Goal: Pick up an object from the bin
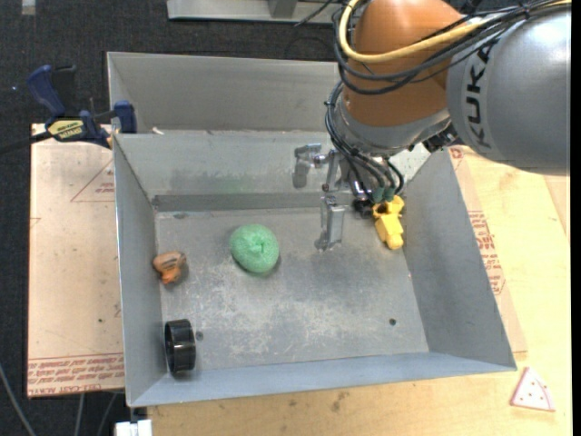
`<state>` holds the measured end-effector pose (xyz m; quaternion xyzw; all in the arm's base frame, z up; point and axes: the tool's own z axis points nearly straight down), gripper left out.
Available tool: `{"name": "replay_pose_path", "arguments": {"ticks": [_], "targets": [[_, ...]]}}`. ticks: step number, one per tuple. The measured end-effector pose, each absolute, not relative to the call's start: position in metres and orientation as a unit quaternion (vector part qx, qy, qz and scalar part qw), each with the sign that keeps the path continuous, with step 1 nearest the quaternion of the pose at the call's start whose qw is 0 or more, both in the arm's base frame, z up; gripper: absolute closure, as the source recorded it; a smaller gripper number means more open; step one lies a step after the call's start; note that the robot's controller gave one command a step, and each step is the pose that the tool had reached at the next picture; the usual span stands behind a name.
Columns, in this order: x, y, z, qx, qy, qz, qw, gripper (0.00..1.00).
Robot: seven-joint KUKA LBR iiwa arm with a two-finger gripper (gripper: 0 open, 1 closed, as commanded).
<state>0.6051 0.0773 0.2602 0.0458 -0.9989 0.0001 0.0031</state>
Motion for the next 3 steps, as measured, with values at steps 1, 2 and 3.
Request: {"name": "replay_pose_path", "arguments": {"ticks": [1, 2, 3], "targets": [[0.612, 0.099, 0.264, 0.085, -0.996, -0.001, -0.008, 0.0], [0.609, 0.128, 0.2, 0.055, -0.998, -0.001, -0.002, 0.0], [0.61, 0.137, 0.184, 0.08, -0.997, -0.001, 0.001, 0.0]]}}
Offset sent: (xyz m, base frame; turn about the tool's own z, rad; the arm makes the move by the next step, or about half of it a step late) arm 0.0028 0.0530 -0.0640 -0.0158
